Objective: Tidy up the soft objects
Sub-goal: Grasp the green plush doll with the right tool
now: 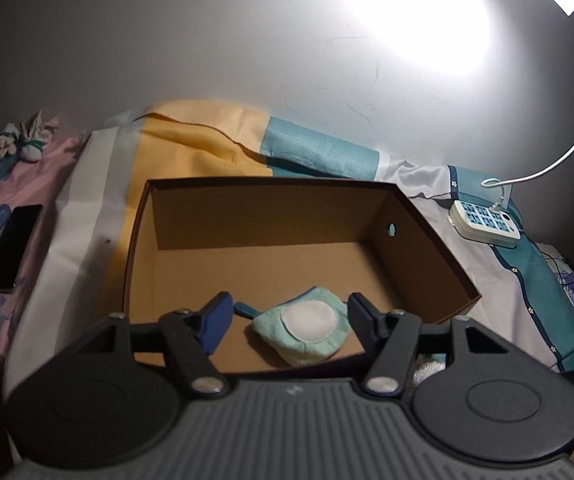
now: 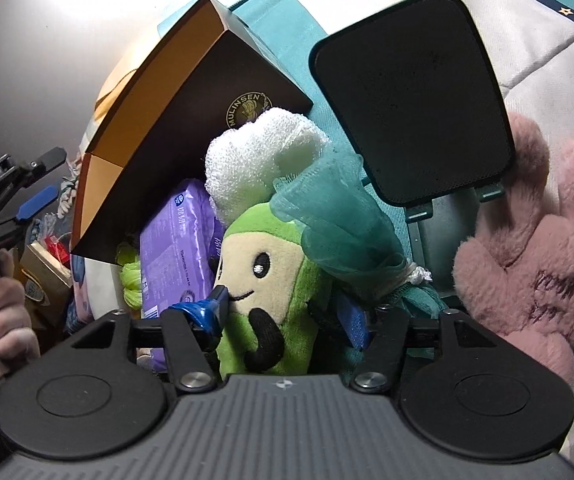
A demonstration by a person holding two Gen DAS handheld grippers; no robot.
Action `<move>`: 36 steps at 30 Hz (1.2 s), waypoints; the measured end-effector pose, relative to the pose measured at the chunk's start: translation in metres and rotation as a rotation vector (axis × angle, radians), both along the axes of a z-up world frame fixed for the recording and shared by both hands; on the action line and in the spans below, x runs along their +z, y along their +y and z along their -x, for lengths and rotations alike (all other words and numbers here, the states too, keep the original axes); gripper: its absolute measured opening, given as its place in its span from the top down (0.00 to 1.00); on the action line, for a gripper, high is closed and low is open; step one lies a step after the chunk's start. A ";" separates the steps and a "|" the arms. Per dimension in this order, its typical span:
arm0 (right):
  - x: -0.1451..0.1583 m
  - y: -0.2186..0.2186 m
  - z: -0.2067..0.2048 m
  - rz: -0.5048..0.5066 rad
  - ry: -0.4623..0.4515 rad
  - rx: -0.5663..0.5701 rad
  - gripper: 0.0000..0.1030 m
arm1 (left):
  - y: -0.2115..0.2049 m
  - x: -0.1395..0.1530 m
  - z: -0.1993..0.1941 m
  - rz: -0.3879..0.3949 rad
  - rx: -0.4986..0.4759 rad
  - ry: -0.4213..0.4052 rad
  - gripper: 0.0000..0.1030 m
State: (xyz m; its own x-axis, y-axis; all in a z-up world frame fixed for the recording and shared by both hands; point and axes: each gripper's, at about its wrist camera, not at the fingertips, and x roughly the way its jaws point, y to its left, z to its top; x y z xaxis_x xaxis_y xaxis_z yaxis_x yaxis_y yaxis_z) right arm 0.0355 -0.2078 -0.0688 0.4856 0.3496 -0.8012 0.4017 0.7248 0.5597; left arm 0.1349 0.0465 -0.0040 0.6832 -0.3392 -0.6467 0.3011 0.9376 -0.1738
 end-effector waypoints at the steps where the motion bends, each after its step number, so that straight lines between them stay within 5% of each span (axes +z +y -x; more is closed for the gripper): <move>1: -0.001 0.004 -0.004 0.005 0.012 0.010 0.52 | 0.000 -0.002 0.005 0.001 -0.001 0.009 0.39; 5: -0.009 0.020 -0.016 0.014 0.041 0.052 0.43 | 0.006 -0.012 0.025 -0.019 0.003 0.031 0.39; 11: -0.018 0.021 -0.014 -0.037 0.063 0.079 0.46 | 0.016 -0.027 0.048 -0.062 0.026 0.068 0.39; 20: 0.029 -0.009 0.008 -0.109 -0.120 0.108 0.57 | 0.032 -0.040 0.071 -0.061 0.052 0.115 0.38; 24: 0.046 -0.020 0.013 -0.026 -0.178 0.129 0.57 | 0.033 -0.047 0.072 -0.053 0.053 0.147 0.38; 36: -0.003 0.022 -0.007 0.058 -0.037 0.099 0.49 | 0.036 -0.046 0.085 -0.055 0.023 0.130 0.37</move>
State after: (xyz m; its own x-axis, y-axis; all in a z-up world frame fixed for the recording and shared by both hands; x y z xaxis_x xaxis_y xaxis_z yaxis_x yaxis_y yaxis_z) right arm 0.0425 -0.1860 -0.0715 0.4806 0.3506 -0.8038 0.3067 0.7915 0.5286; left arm 0.0499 0.0827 -0.0503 0.5998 -0.2860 -0.7473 0.2578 0.9532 -0.1578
